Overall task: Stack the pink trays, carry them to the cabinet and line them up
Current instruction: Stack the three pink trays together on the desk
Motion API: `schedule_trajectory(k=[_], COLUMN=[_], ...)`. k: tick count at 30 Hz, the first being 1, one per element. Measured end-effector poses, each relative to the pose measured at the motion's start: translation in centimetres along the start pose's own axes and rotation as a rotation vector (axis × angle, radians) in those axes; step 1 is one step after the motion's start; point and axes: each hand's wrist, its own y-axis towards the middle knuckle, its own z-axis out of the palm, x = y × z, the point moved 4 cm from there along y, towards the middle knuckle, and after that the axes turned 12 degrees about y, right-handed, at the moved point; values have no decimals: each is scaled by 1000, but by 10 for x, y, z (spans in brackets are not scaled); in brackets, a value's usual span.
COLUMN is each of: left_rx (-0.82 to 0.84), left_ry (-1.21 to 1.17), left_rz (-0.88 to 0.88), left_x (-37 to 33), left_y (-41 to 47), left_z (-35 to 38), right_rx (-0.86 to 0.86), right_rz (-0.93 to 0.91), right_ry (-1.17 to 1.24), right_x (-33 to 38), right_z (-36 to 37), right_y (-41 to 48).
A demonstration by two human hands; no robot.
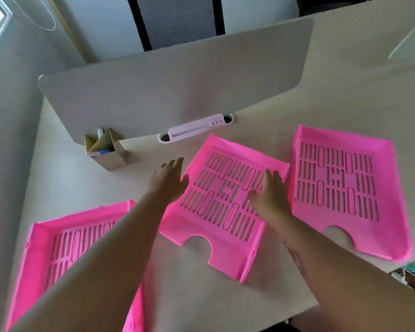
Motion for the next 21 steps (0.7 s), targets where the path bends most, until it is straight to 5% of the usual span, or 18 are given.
schedule_trajectory(k=[9, 21], left_rx=[153, 105], left_ry=[-247, -423], left_rz=[-155, -355], left_x=[14, 22], left_y=[-9, -70], left_z=[49, 44], right_rx=[-181, 11], right_rz=[367, 148], right_ry=[257, 295], right_x=[-31, 3], right_z=[21, -1], right_y=[-26, 21])
